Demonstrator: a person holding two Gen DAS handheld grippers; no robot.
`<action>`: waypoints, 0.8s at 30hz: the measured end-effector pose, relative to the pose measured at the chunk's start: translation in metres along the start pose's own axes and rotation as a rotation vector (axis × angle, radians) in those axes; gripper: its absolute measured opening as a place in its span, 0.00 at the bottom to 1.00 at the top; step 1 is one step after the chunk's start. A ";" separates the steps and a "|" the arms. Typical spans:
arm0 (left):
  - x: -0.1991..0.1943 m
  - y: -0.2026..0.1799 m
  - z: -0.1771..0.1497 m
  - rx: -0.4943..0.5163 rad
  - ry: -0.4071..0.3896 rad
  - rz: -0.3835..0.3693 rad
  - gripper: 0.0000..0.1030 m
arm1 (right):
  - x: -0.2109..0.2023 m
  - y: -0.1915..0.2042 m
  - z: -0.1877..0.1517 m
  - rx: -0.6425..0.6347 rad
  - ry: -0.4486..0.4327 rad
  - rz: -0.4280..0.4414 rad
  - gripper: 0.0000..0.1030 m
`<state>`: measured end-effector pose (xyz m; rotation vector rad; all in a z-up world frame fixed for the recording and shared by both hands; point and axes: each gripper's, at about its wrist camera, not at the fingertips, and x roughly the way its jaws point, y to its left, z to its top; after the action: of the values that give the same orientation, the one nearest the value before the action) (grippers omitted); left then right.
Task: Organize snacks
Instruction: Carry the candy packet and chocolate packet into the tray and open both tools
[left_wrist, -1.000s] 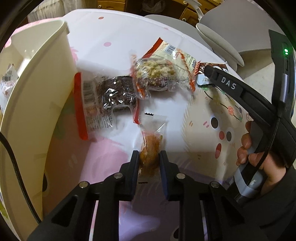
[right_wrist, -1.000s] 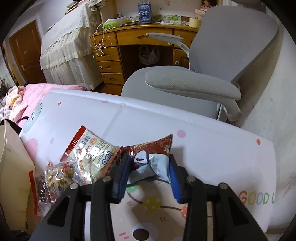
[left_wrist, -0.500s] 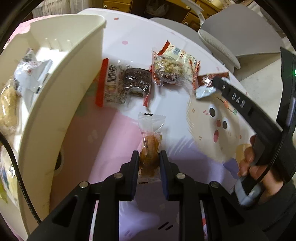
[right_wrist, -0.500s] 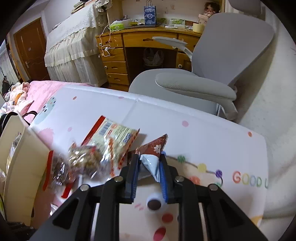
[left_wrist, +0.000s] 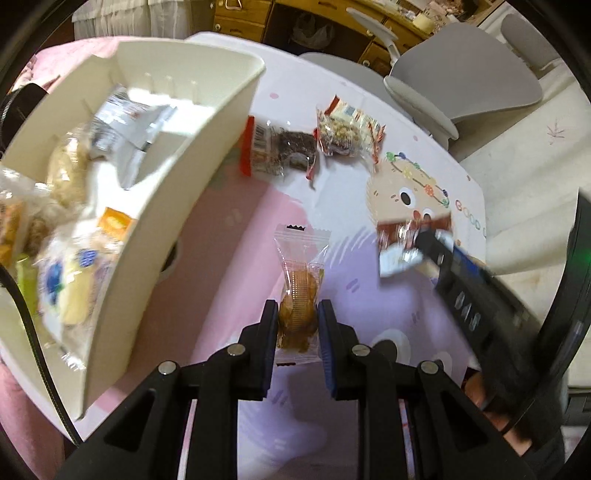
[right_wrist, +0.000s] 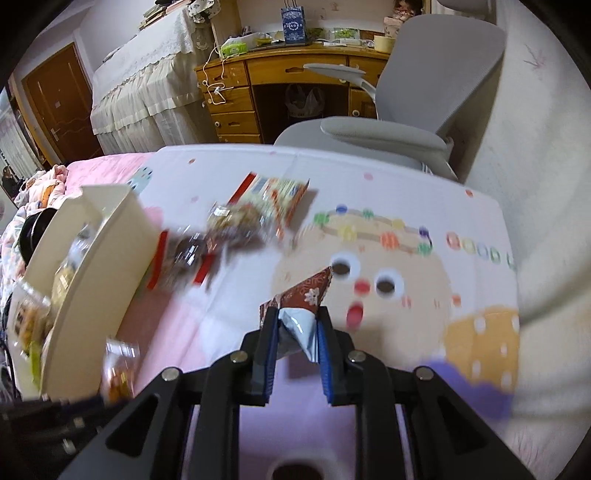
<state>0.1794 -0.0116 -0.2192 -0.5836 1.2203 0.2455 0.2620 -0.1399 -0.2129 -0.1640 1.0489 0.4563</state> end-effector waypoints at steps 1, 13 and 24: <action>-0.007 0.002 -0.002 0.002 -0.011 -0.002 0.19 | -0.007 0.003 -0.008 -0.002 0.001 -0.001 0.19; -0.078 0.019 -0.037 0.087 -0.095 -0.013 0.19 | -0.079 0.038 -0.060 0.012 -0.028 0.082 0.19; -0.133 0.049 -0.043 0.173 -0.169 -0.041 0.19 | -0.114 0.083 -0.077 -0.011 -0.037 0.164 0.19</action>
<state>0.0761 0.0230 -0.1188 -0.4279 1.0532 0.1497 0.1170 -0.1248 -0.1461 -0.0789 1.0281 0.6112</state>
